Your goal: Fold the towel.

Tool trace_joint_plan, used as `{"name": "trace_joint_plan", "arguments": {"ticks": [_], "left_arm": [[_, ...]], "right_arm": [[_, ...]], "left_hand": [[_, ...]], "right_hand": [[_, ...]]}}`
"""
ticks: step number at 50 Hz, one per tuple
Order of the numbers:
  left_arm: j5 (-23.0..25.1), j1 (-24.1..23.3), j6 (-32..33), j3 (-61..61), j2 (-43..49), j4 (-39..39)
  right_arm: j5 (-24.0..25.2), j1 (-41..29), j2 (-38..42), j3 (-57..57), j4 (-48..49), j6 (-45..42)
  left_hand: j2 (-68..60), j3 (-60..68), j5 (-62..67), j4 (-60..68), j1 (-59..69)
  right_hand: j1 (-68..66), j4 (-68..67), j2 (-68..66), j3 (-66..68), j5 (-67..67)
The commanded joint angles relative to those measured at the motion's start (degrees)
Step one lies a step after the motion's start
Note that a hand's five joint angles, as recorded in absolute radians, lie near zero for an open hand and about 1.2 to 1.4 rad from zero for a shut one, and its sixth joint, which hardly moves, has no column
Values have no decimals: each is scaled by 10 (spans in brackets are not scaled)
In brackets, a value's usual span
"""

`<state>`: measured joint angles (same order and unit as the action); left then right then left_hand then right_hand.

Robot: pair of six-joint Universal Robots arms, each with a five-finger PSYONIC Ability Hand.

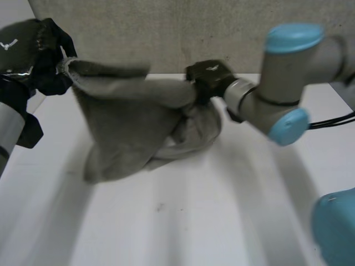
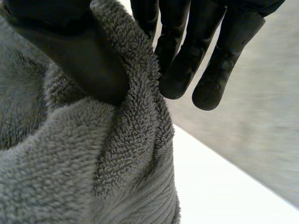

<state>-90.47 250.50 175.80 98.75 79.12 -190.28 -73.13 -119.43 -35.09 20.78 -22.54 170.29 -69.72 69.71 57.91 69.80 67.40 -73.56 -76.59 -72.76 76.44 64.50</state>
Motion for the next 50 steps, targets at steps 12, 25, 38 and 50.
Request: {"name": "trace_joint_plan", "arguments": {"ticks": [12, 25, 38, 50], "left_arm": [[-4, -50, -9, -27, 235, 0], [-8, -55, -5, -291, 349, 17], [-21, -44, -54, -514, 363, -73], [-23, -36, -67, -235, 374, -54]], "right_arm": [[-2, 42, -286, 506, -96, -340], [-23, 40, -190, 224, 30, -360], [-42, 39, -220, 217, 395, -271], [-34, 43, -180, 433, 154, -268]], "left_hand": [[-103, 103, 121, 102, 126], [-103, 103, 121, 102, 126], [-103, 103, 121, 102, 126], [-103, 103, 121, 102, 126]], "right_hand": [[-64, -34, -72, 36, 55], [-64, -34, -72, 36, 55], [-64, -34, -72, 36, 55], [-64, -34, -72, 36, 55]]}}
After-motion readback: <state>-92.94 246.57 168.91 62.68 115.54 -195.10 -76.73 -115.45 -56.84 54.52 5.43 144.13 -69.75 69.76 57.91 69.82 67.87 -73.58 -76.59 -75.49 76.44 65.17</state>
